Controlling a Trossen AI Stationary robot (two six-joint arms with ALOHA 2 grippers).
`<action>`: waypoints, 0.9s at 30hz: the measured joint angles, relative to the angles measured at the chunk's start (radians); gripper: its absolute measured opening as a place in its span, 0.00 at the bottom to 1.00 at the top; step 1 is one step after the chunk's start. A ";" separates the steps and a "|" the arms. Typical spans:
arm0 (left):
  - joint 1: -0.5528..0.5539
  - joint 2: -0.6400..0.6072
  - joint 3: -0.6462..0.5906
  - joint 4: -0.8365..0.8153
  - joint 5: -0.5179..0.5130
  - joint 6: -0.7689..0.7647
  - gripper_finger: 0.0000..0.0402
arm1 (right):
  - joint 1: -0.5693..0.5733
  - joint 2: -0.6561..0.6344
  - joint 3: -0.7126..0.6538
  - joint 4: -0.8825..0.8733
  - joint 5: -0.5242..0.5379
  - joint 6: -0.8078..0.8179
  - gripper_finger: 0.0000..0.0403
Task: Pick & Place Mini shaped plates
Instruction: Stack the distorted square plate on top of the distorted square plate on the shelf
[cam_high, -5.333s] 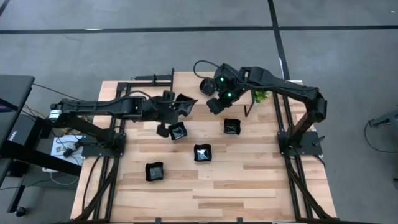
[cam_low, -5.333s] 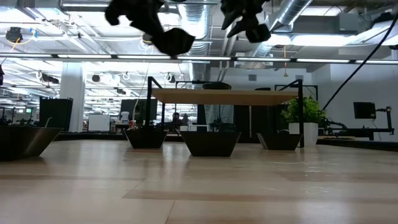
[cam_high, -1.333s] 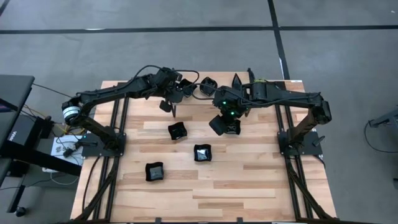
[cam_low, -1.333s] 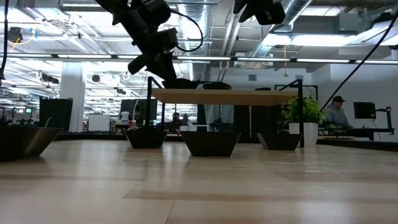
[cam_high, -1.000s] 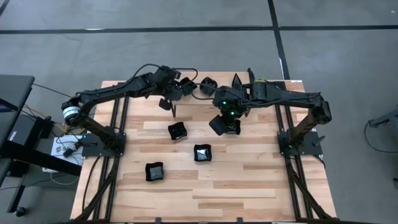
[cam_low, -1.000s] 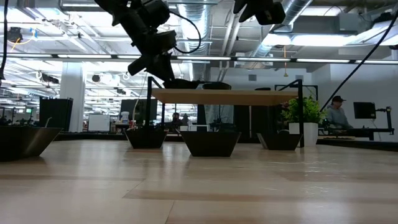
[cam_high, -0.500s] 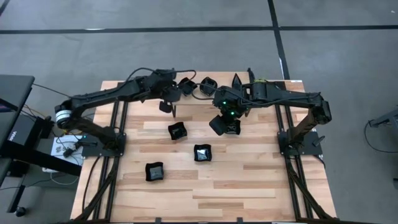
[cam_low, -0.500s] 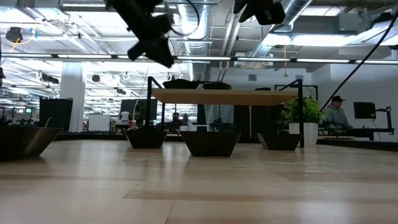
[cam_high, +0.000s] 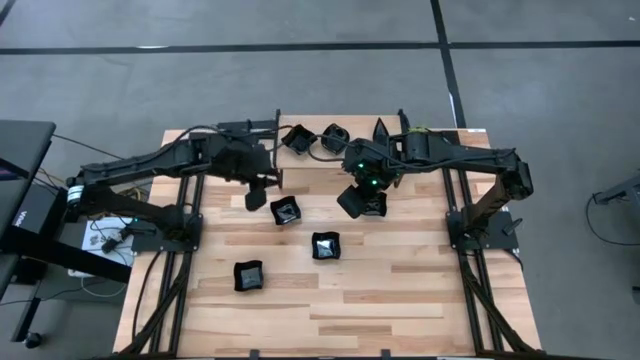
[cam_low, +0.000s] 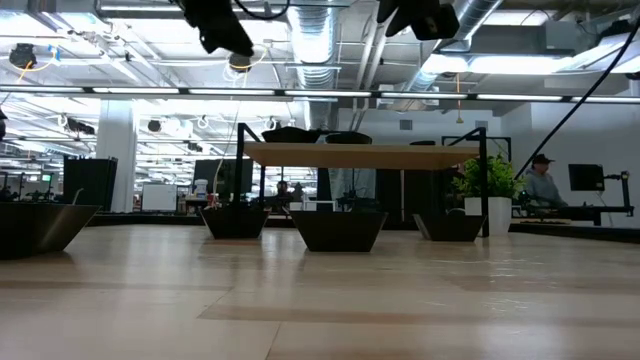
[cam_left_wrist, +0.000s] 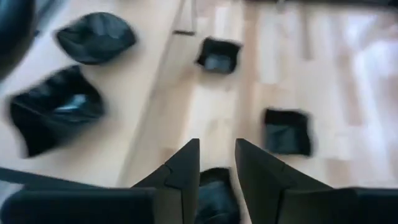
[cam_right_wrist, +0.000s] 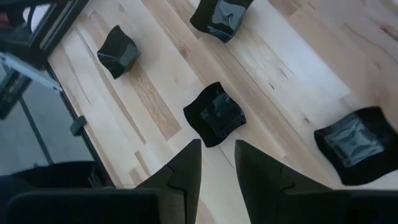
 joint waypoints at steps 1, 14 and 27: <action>-0.007 -0.011 -0.013 0.005 0.020 -0.028 0.26 | 0.000 0.000 0.000 0.000 0.000 -0.021 0.23; -0.027 -0.115 -0.368 0.164 0.017 -0.563 0.26 | 0.000 0.000 0.000 0.001 0.055 -0.108 0.23; -0.033 -0.026 -0.372 0.158 0.096 -1.159 0.26 | 0.000 0.000 0.000 0.001 0.081 -0.116 0.23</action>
